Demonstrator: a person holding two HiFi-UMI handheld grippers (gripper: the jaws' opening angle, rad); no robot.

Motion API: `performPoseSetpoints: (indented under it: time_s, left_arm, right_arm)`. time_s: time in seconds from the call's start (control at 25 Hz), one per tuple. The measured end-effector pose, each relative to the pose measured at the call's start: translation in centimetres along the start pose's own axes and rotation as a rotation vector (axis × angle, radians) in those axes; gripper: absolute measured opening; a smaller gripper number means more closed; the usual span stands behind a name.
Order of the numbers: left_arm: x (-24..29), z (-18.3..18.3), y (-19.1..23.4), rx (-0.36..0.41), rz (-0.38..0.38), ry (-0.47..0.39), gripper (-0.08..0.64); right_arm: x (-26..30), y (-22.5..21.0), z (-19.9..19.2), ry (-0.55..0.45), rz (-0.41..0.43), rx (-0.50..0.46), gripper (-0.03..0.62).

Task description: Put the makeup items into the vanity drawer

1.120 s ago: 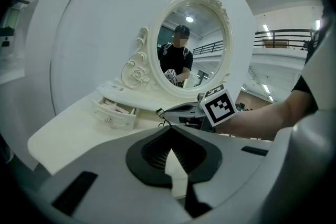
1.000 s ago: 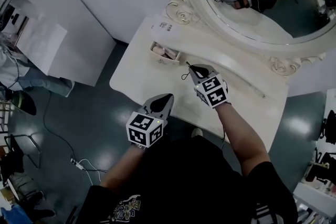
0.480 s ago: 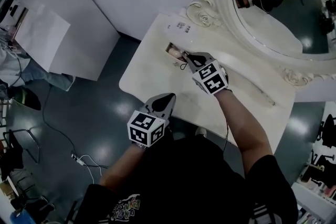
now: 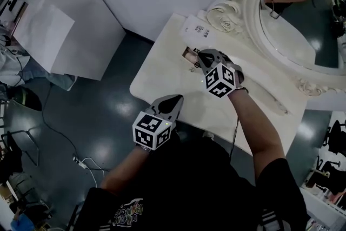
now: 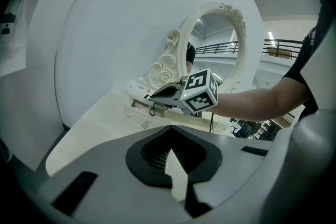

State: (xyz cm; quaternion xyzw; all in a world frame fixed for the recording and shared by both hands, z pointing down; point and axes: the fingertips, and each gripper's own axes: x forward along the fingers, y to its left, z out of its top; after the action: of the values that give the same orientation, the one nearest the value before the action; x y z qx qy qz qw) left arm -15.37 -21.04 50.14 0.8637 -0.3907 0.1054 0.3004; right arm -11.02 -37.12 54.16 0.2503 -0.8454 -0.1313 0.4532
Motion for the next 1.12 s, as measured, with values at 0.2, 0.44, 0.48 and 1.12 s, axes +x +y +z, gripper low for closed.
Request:
performPoseSetpoints:
  time_s: [0.2,0.44,0.48,1.12]
  left_arm:
    - [0.1,0.0,0.9,-0.018,-0.013,0.004,0.0]
    - [0.0,-0.2,1.6,-0.033,-0.023,0.01,0.0]
    - [0.0,-0.2,1.7,-0.035,-0.024,0.011,0.0]
    - [1.2,0.2,1.3,-0.028,-0.071,0.026,0.0]
  right_arm:
    - [1.1,1.3,-0.3,0.059,0.0,-0.234,0.034]
    - [2.0,1.7,-0.3,0.072,0.017,-0.154,0.034]
    - [2.1,1.7,-0.2,0.073,0.016,-0.153,0.034]
    - [0.9,-0.2,0.0,0.052,-0.004,0.063,0.063]
